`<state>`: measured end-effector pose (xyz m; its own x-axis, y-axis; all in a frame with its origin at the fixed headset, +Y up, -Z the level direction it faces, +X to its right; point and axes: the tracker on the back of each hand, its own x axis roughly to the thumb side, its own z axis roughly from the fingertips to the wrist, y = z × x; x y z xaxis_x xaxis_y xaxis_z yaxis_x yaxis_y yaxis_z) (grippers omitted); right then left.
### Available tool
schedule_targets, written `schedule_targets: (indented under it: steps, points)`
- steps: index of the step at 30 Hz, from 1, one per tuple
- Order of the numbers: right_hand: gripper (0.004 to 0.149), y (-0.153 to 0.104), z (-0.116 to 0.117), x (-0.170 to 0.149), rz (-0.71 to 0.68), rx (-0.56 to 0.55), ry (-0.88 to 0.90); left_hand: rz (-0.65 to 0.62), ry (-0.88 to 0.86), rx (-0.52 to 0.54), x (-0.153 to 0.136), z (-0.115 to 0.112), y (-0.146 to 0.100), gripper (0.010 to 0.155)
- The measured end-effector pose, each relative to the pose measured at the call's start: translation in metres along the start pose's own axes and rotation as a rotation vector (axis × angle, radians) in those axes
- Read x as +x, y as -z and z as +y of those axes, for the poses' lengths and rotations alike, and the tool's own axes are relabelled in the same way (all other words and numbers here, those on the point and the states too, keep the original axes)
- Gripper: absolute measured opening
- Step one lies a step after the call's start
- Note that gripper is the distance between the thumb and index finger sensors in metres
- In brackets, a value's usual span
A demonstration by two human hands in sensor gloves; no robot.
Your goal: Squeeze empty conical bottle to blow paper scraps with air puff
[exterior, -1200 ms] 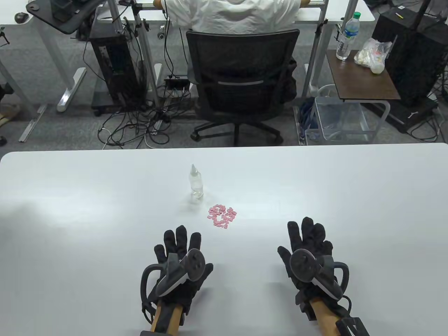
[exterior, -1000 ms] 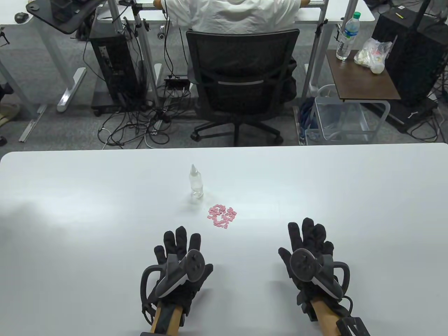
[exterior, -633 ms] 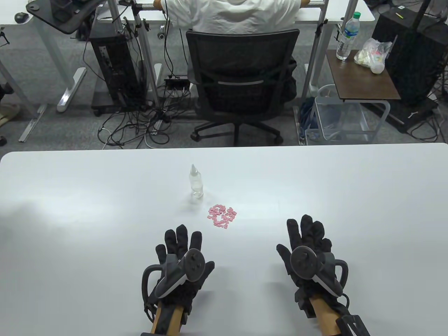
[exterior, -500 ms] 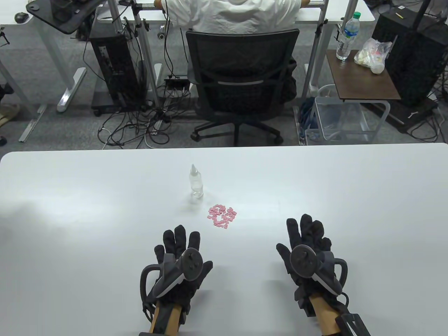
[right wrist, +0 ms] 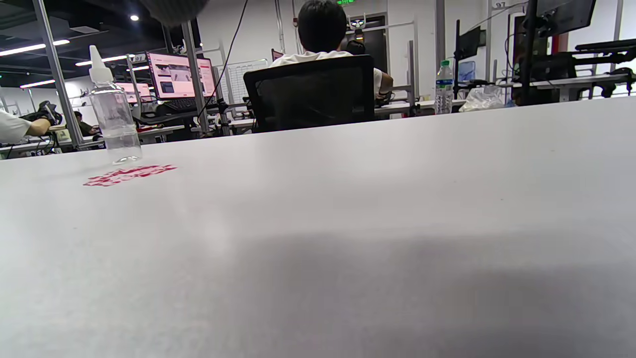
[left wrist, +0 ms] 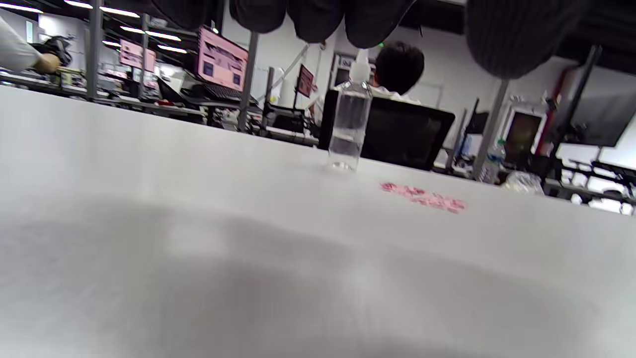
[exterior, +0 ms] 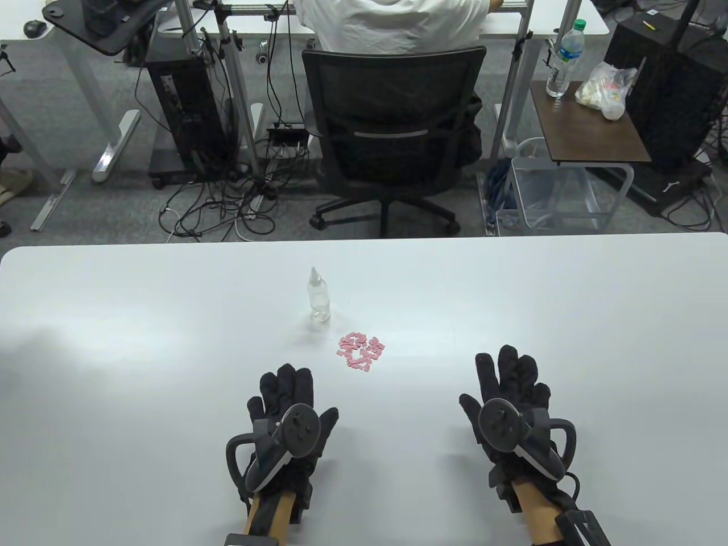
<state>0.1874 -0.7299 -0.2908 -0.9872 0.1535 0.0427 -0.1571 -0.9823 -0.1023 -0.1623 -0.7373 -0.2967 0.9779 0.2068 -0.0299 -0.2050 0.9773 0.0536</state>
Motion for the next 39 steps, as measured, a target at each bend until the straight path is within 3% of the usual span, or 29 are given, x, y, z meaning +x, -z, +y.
schedule_targets:
  steps: [6, 12, 17, 26, 30, 33, 36, 39]
  points:
    - [0.072, 0.001, -0.002, 0.006, -0.038, -0.017, 0.023, 0.128, -0.121, 0.017, -0.016, 0.013, 0.042, 0.088]
    - [0.07, 0.002, -0.002, 0.006, -0.03, -0.014, 0.021, 0.167, -0.157, 0.007, -0.019, 0.016, 0.099, 0.101]
    - [0.07, 0.003, -0.003, 0.006, -0.043, -0.034, 0.055, 0.168, -0.309, -0.031, -0.022, 0.002, 0.141, 0.104]
    - [0.07, 0.003, -0.01, 0.006, -0.038, -0.086, 0.033, 0.167, -0.272, -0.081, -0.023, -0.031, 0.198, 0.104]
    - [0.07, 0.003, -0.007, 0.005, -0.026, -0.072, -0.004, 0.169, -0.261, -0.084, -0.022, -0.043, 0.212, 0.104]
    - [0.07, 0.003, -0.009, 0.003, -0.017, -0.078, 0.011, 0.161, -0.3, -0.163, -0.022, -0.047, 0.22, 0.099]
    - [0.07, 0.003, -0.009, 0.003, -0.015, -0.079, 0.011, 0.18, -0.302, -0.11, -0.023, -0.044, 0.223, 0.078]
    - [0.07, 0.004, -0.006, 0.002, -0.012, -0.066, 0.003, 0.147, -0.327, -0.032, -0.023, -0.036, 0.218, 0.073]
